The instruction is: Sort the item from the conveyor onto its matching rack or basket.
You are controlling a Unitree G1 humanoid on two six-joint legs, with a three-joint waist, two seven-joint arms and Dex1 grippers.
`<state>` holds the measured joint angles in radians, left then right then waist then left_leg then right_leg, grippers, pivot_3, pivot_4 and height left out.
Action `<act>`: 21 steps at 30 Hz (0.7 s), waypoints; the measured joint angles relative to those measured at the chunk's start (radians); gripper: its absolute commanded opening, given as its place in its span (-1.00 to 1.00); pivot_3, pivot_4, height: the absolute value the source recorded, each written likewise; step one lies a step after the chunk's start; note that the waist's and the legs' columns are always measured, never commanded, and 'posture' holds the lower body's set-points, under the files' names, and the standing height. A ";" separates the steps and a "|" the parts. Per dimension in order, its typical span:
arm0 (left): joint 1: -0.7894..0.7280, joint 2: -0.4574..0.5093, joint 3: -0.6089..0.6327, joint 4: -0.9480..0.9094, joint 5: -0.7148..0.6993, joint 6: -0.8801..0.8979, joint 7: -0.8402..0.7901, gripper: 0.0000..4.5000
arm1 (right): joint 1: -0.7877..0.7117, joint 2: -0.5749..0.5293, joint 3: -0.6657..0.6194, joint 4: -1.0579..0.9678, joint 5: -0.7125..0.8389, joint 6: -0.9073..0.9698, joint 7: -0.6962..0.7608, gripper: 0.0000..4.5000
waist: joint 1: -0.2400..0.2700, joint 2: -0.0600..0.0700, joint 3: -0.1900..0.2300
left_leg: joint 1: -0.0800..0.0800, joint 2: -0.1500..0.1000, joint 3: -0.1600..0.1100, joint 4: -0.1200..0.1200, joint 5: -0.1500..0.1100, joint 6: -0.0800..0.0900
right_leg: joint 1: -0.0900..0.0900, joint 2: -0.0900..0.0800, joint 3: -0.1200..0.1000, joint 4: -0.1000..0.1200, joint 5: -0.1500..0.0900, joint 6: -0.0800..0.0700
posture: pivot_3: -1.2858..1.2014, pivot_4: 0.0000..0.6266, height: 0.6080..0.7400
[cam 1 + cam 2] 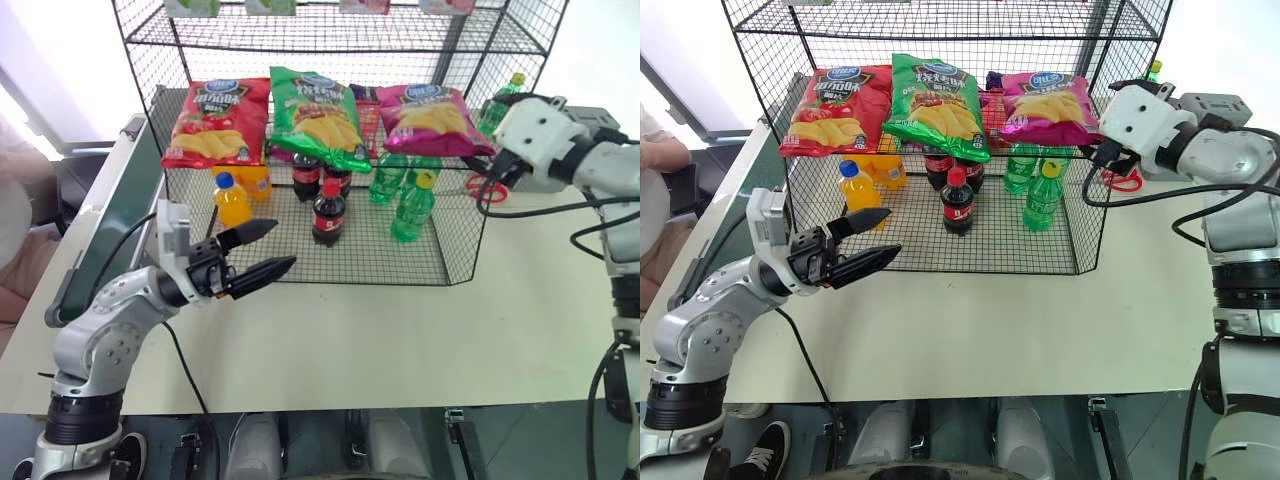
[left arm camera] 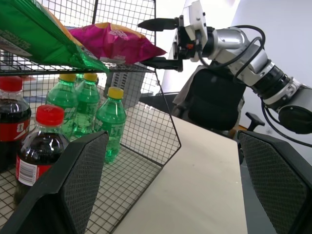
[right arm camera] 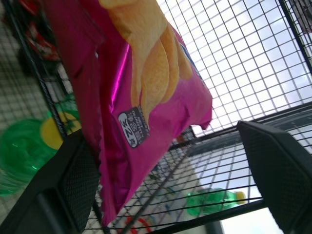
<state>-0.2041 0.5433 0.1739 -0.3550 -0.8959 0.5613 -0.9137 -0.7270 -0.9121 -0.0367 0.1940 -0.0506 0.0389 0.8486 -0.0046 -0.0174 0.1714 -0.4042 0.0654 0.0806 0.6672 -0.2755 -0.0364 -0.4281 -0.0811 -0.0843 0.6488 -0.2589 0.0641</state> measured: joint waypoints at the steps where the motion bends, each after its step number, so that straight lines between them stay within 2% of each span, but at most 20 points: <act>1: 0.000 0.000 0.000 0.000 0.000 0.000 0.000 1.00 | 0.016 -0.011 -0.005 -0.005 0.014 -0.002 0.018 0.97 | 0.001 0.000 0.000 | 0.000 0.000 0.000 0.000 0.000 0.000 | 0.000 0.000 0.000 0.000 0.000 0.000 | 0.03 -0.52 1.00; 10: 0.004 0.004 0.000 -0.002 0.005 -0.002 -0.008 1.00 | 0.168 -0.113 -0.127 -0.113 0.174 0.023 0.162 0.97 | -0.004 0.000 0.000 | 0.001 0.000 0.000 0.000 0.000 0.000 | 0.000 0.000 0.000 0.000 0.000 0.000 | 0.03 -0.52 1.00; 14: 0.006 0.005 0.000 -0.002 0.013 -0.005 -0.017 1.00 | 0.184 -0.123 -0.217 -0.176 0.299 0.121 0.196 0.97 | -0.005 0.000 0.000 | 0.002 0.000 0.000 0.000 0.000 0.000 | 0.000 0.001 0.000 0.001 0.000 0.000 | 0.03 -0.52 1.00; 19: 0.014 0.069 0.035 0.033 0.041 -0.011 -0.021 1.00 | 0.274 -0.103 -0.397 -0.487 0.847 0.602 0.170 0.97 | -0.003 -0.001 -0.001 | 0.002 0.001 -0.002 -0.001 0.000 0.000 | 0.001 0.001 -0.001 0.001 0.000 0.000 | 0.03 -0.52 1.00; 21: 0.014 0.099 0.064 0.069 0.074 -0.036 -0.019 1.00 | 0.352 -0.062 -0.398 -0.608 0.968 0.697 0.129 0.97 | -0.002 -0.003 -0.002 | 0.003 0.001 -0.002 -0.001 -0.001 0.001 | 0.003 0.001 -0.001 0.001 0.000 -0.001 | 0.03 -0.52 1.00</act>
<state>-0.1902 0.6420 0.2382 -0.2857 -0.8224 0.5255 -0.9331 -0.3753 -0.9740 -0.4349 -0.4136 0.9178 0.7355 0.9779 -0.0070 -0.0206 0.1694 -0.4007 0.0667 0.0785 0.6663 -0.2762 -0.0354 -0.4251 -0.0800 -0.0856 0.6493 -0.2590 0.0635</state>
